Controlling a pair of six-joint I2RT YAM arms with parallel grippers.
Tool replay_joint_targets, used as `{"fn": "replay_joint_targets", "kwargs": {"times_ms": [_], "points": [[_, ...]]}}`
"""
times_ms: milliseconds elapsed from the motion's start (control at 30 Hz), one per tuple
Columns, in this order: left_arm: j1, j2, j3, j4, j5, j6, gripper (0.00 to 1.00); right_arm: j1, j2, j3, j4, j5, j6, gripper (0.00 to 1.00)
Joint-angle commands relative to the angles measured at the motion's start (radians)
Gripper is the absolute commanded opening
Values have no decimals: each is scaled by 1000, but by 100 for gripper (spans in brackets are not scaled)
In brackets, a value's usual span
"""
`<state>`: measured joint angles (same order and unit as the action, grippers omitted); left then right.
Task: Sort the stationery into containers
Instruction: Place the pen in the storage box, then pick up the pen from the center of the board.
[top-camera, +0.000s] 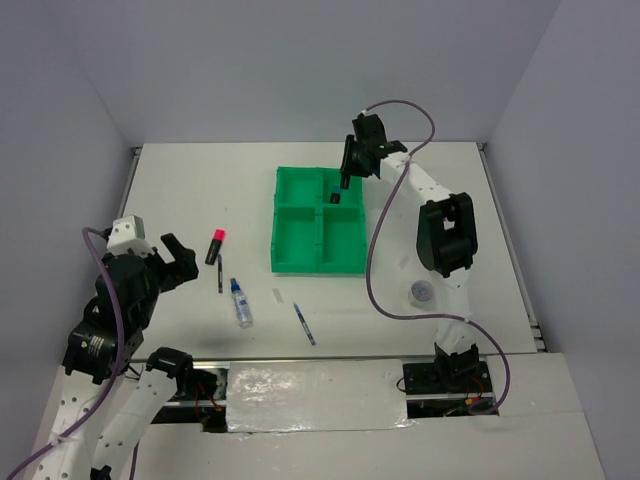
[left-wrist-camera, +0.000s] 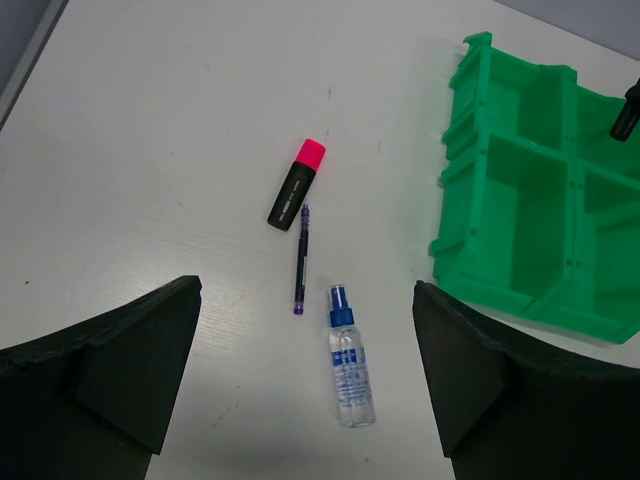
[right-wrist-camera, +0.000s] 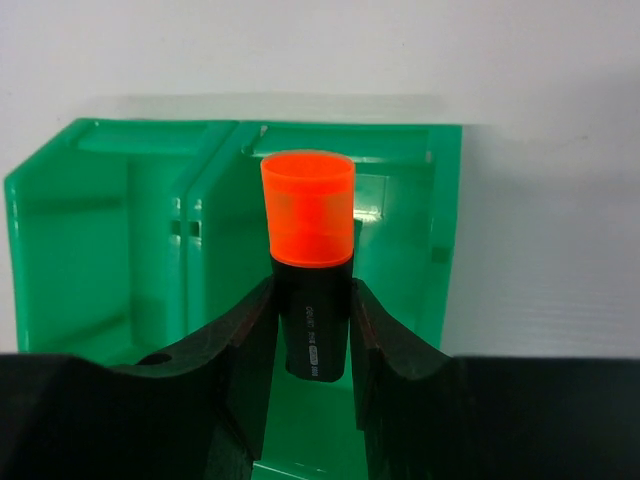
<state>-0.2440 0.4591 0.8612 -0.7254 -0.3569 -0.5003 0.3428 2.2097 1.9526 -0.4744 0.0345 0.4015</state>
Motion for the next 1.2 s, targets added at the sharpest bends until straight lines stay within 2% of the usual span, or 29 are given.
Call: {"fn": "replay_joint_targets", "kwargs": {"times_ms": [0, 100, 167, 200, 233, 267, 300, 333, 467, 567, 667, 733, 767, 833, 867, 900, 967, 1033, 1167], "points": [[-3, 18, 12, 44, 18, 9, 99, 4, -76, -35, 53, -21, -24, 38], [-5, 24, 13, 44, 16, 9, 99, 4, -96, -52, 65, -30, -29, 42], [-3, 26, 13, 43, 15, 8, 99, 8, -108, -54, 63, -30, -35, 54], [-3, 26, 13, 44, 15, 9, 99, 9, -120, -52, 62, -30, -39, 55], [-5, 26, 13, 43, 12, 6, 99, 16, -130, -47, 60, -30, -49, 65], [-3, 27, 12, 43, 10, 6, 99, 21, -137, -43, 57, -53, -52, 67], [-3, 29, 12, 44, 12, 6, 99, 24, -152, -35, 51, -48, -55, 96], [-3, 30, 13, 44, 12, 6, 99, 31, -159, -17, 43, -45, -59, 100], [-1, 78, 12, 69, 32, 23, 99, 48, -231, -26, 32, -54, -49, 100], [-1, 214, 48, 77, 56, 37, 99, 64, -431, -148, 80, -114, -58, 100], [0, 424, 105, 92, 68, 11, 99, 88, -606, -354, 140, -177, -93, 100], [8, 587, 133, 93, 26, -20, 99, 97, -801, -535, 158, -195, -102, 100], [24, 645, 165, 95, 22, -24, 99, 104, -928, -591, 171, -209, -101, 100], [60, 790, 191, 118, 61, -24, 98, 113, -1049, -774, 193, -263, -81, 100], [96, 837, 226, 116, 65, -24, 96, 119, -1164, -882, 215, -287, -64, 100], [112, 919, 245, 116, 59, -23, 95, 125, -1217, -932, 226, -306, -55, 100], [152, 989, 300, 132, 117, 9, 92, 134, -1357, -1062, 252, -382, -38, 100], [160, 1069, 340, 138, 162, 37, 94, 142, -1459, -1122, 246, -442, -33, 100], [164, 1200, 398, 146, 188, 74, 94, 145, -1568, -1196, 185, -452, -47, 100]]}}
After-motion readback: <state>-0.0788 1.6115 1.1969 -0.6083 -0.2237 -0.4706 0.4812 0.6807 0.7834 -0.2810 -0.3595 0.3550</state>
